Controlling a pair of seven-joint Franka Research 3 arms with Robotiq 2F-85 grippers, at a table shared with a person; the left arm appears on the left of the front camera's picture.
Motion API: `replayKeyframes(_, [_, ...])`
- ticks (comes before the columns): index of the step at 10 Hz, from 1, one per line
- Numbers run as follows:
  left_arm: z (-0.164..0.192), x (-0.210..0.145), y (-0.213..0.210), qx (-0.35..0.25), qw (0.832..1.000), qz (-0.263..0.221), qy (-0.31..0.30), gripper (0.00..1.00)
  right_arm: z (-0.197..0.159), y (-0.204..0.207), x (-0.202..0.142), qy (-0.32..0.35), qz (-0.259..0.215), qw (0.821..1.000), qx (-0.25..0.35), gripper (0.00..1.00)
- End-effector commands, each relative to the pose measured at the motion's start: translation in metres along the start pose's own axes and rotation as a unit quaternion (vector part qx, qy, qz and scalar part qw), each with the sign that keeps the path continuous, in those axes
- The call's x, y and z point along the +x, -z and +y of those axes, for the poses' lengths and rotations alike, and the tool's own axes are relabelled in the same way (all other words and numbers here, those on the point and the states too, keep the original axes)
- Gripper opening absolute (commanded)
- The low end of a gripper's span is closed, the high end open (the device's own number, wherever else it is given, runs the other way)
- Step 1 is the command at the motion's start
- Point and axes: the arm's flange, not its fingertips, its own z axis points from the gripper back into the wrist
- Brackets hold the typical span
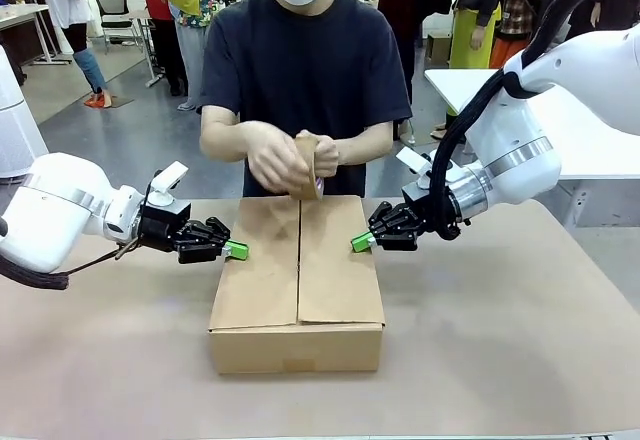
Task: Wrap the clocks to prevent damage.
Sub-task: After the human seals the box with tape, release both hands from the side flaps of the Package Box.
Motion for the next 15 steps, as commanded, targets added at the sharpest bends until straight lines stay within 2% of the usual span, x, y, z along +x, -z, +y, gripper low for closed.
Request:
replayKeyframes(1, [-0.0007,-0.0034,0.001,0.006,1.0,0.0,-0.003,0.0,-0.0011,0.0007,-0.0037,0.005,0.001,1.0,-0.004,0.01])
replayKeyframes(15, [-0.0007,-0.0034,0.001,0.006,1.0,0.0,-0.003,0.0,-0.0011,0.0007,-0.0037,0.005,0.001,1.0,-0.004,0.01])
